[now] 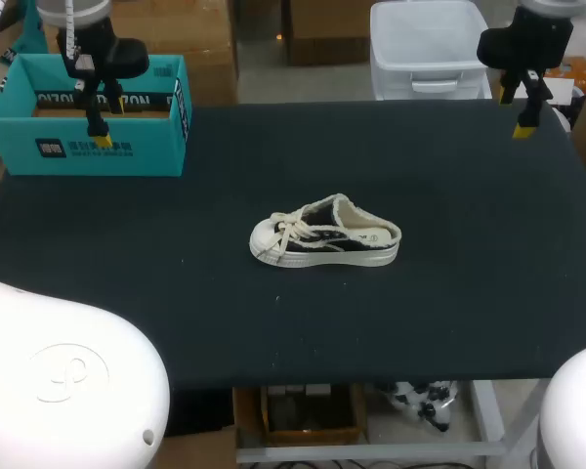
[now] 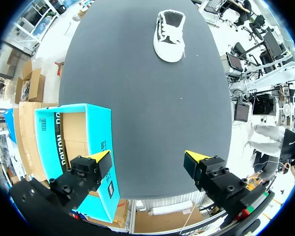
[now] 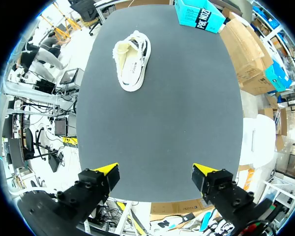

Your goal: Open the shoe tongue, take the insole out of the shoe, put the insole back into the shoe, and pack the shoe into the shoebox

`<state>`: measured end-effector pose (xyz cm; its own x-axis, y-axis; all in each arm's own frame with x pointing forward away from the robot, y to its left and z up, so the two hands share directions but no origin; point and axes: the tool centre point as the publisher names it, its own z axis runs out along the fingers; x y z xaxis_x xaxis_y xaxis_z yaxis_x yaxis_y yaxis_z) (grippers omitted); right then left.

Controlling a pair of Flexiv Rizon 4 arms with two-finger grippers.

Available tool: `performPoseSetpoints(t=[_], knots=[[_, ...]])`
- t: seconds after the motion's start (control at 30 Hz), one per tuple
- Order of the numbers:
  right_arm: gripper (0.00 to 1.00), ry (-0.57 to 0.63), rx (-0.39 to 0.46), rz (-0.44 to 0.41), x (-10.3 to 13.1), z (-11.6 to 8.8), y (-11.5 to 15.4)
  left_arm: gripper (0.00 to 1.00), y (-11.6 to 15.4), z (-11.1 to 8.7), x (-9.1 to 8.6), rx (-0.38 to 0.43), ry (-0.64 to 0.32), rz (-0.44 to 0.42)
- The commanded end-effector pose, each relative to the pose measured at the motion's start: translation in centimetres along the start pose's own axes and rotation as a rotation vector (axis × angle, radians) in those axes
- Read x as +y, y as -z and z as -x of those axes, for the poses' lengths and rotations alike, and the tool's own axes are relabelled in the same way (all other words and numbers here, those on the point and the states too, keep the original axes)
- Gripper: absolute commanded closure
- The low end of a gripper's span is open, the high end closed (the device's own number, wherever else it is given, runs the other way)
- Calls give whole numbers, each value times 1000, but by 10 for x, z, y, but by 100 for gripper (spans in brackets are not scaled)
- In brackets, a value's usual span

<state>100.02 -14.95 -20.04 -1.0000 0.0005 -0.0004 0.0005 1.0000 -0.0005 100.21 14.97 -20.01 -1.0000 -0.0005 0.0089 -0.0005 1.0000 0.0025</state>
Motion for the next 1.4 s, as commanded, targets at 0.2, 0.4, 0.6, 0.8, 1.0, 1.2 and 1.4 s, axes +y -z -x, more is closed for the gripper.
performPoseSetpoints(t=[0.2, 0.4, 0.6, 0.8, 1.0, 1.2, 1.4], knots=[[0, 0, 1, 0, 0, 0, 0, 0, 0, -1, 0, -2, 0, -1], [0, 0, 1, 0, 0, 0, 0, 0, 0, -1, 0, -2, 0, -1], [0, 0, 1, 0, 0, 0, 0, 0, 0, -1, 0, -2, 0, -1], [0, 0, 1, 0, 0, 0, 0, 0, 0, -1, 0, -2, 0, -1], [0, 0, 1, 0, 0, 0, 0, 0, 0, -1, 0, -2, 0, -1], [0, -33, 22, 37, 8, -1, -14, 0, -2, -4, -6, 19, 82, -27], [0, -59, -1, 139, 28, -15, -34, 0, -11, -13, -15, 48, 282, -18]])
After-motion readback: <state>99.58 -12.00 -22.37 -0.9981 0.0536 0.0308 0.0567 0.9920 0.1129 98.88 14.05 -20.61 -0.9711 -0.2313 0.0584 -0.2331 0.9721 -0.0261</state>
